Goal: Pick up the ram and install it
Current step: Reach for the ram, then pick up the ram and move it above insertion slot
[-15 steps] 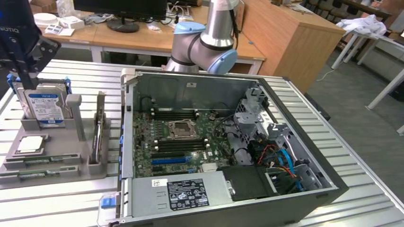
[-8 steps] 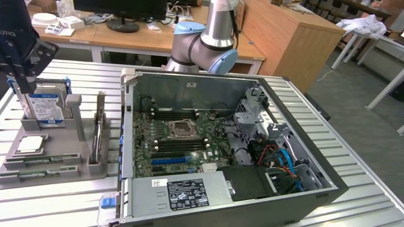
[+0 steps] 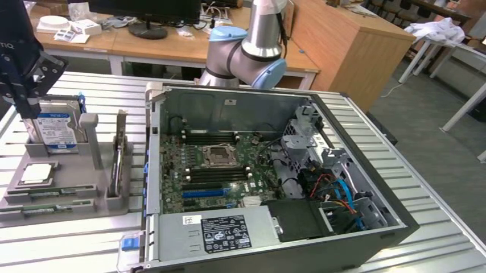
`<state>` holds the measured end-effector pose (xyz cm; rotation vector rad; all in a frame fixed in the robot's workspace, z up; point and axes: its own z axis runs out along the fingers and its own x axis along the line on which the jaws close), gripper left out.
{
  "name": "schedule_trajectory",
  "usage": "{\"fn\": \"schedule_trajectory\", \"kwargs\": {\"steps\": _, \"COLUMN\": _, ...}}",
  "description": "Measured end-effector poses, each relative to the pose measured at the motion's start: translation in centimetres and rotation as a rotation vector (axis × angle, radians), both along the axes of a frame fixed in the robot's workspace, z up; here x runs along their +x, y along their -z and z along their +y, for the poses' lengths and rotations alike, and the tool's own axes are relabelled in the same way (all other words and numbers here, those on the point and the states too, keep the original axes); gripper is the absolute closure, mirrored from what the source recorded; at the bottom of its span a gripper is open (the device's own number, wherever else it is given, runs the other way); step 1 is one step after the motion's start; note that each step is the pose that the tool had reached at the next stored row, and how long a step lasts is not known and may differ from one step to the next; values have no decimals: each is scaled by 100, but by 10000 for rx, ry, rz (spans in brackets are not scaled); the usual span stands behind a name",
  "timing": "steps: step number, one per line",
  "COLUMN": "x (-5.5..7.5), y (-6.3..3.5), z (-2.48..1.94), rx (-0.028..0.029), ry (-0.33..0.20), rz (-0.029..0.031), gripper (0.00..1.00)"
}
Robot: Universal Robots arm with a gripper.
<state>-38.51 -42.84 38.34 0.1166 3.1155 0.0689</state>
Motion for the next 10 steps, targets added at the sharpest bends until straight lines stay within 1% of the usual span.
{"fn": "schedule_trajectory", "kwargs": {"steps": 10, "x": 0, "y": 0, "z": 0, "rx": 1, "ry": 0, "rz": -1, "gripper": 89}}
